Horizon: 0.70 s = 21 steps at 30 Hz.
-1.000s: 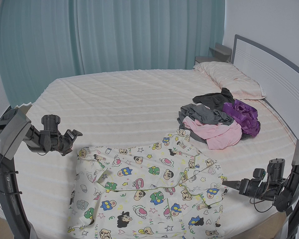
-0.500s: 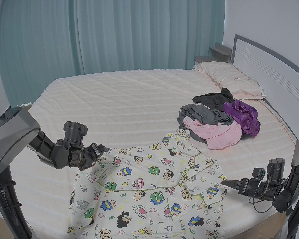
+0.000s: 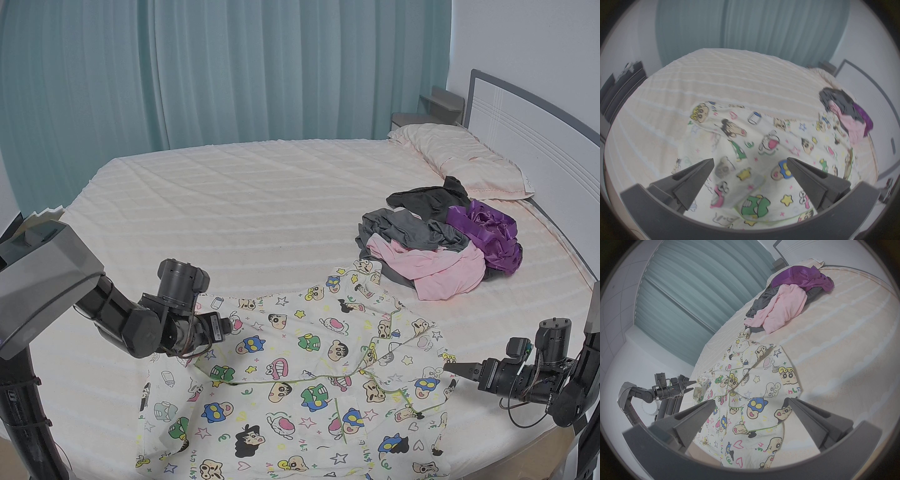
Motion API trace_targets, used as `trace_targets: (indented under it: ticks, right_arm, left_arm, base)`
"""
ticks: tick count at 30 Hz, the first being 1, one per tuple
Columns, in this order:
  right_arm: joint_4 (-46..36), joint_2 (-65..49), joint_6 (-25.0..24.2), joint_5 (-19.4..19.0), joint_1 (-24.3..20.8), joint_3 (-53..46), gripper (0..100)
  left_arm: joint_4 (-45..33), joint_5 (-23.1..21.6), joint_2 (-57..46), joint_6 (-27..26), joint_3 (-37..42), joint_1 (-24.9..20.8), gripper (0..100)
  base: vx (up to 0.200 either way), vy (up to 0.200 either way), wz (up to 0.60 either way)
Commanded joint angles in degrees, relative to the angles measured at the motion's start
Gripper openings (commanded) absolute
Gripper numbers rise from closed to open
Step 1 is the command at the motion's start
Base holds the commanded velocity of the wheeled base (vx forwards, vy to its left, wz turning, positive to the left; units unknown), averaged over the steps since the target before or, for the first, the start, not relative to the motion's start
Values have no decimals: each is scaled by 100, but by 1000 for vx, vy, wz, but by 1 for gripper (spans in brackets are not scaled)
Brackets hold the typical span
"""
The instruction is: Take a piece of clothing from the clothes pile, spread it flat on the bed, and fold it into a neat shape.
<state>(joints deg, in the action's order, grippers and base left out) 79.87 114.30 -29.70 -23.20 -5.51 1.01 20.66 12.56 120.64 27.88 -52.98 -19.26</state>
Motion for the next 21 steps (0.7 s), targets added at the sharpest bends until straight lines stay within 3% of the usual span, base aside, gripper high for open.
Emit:
trace_targets:
  ticks: [1, 6, 7, 8, 16, 21]
  right_arm:
    - [2, -13, 8, -9, -3, -92, 100]
    - [2, -13, 8, 0, -3, -92, 100]
    - [2, -13, 8, 0, -3, -92, 100]
    - [2, -13, 8, -9, -3, -92, 100]
    - [2, -13, 8, -9, -11, -92, 100]
    - [2, -4, 8, -9, -11, -92, 100]
  left_arm:
    - [-10, 36, 48, -195, 121, -192, 100]
    - [-10, 98, 83, -266, 139, -289, 100]
    - [-1, 353, 127, -336, 112, -306, 100]
    - [-1, 441, 144, -397, 112, -306, 0]
    - [-27, 1117, 127, -512, 332, -254, 0]
    - [-45, 1188, -330, -494, 666, -192, 0]
  base:
    - [0, 0, 0]
    - [0, 0, 0]
    - [0, 0, 0]
    - [0, 0, 0]
    - [0, 0, 0]
    - [0, 0, 0]
